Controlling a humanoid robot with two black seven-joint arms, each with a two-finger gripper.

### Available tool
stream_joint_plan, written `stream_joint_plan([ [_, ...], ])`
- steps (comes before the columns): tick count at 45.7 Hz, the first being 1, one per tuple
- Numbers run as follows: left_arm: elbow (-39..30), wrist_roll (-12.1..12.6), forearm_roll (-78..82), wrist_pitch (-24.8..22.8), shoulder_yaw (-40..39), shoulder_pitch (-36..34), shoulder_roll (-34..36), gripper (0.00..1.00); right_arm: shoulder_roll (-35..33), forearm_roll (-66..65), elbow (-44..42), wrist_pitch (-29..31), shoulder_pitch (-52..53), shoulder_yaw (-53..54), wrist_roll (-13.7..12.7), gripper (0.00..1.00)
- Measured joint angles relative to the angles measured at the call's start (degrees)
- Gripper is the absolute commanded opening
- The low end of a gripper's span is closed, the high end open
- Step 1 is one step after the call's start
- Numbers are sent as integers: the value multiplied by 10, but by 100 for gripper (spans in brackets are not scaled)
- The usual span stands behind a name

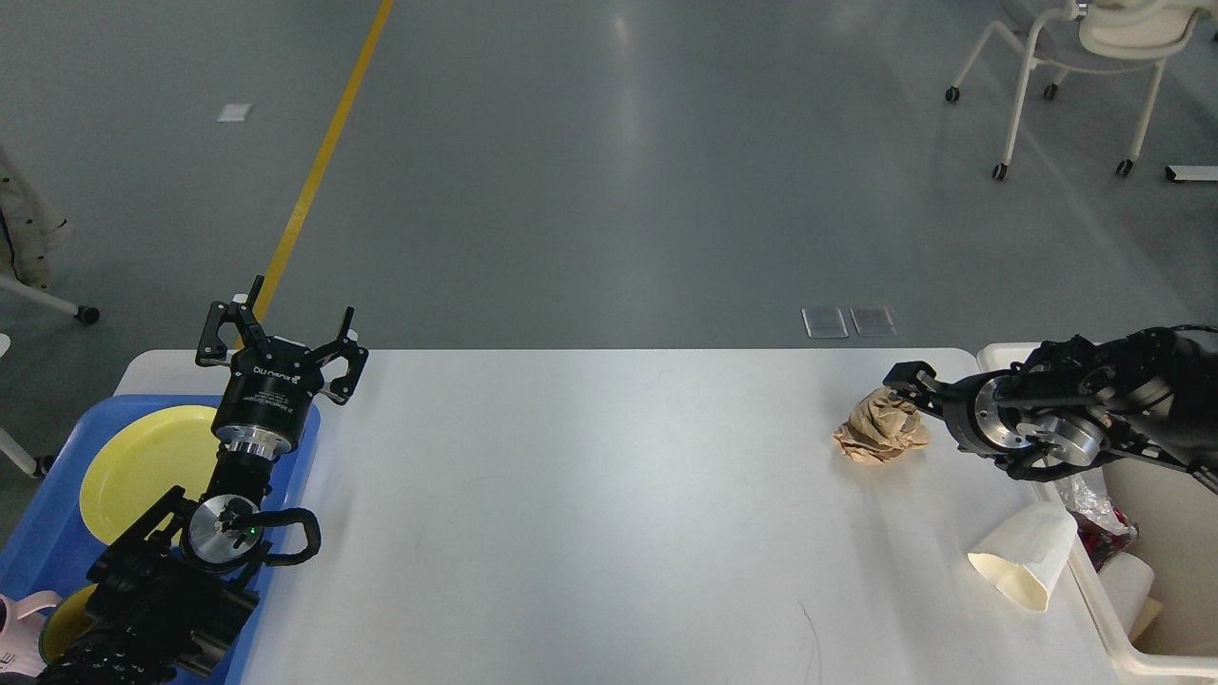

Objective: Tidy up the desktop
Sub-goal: 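Lower the right gripper and grasp the crumpled brown paper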

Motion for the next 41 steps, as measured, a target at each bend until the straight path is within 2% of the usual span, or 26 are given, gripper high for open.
stream_joint_plan([
  [11,0,0,0,0,0,0,0,97,35,6,-92,-67,-106,76,1,100],
  [19,0,0,0,0,0,0,0,97,61,6,-175,-75,-162,143,1,100],
  [26,0,0,0,0,0,0,0,97,81,6,-207,-75,-191,203,1,100],
  [29,0,0,0,0,0,0,0,97,93,6,-224,-75,-202,211,1,95],
  [30,0,0,0,0,0,0,0,97,97,5,-230,-75,-205,212,1,90],
  [33,0,0,0,0,0,0,0,97,108,5,-248,-75,-216,215,1,59],
  [36,0,0,0,0,0,0,0,97,114,6,-259,-75,-225,221,1,35],
  [39,0,0,0,0,0,0,0,97,117,6,-263,-74,-231,230,1,14],
  [41,0,0,0,0,0,0,0,97,118,6,-264,-74,-233,234,1,7],
])
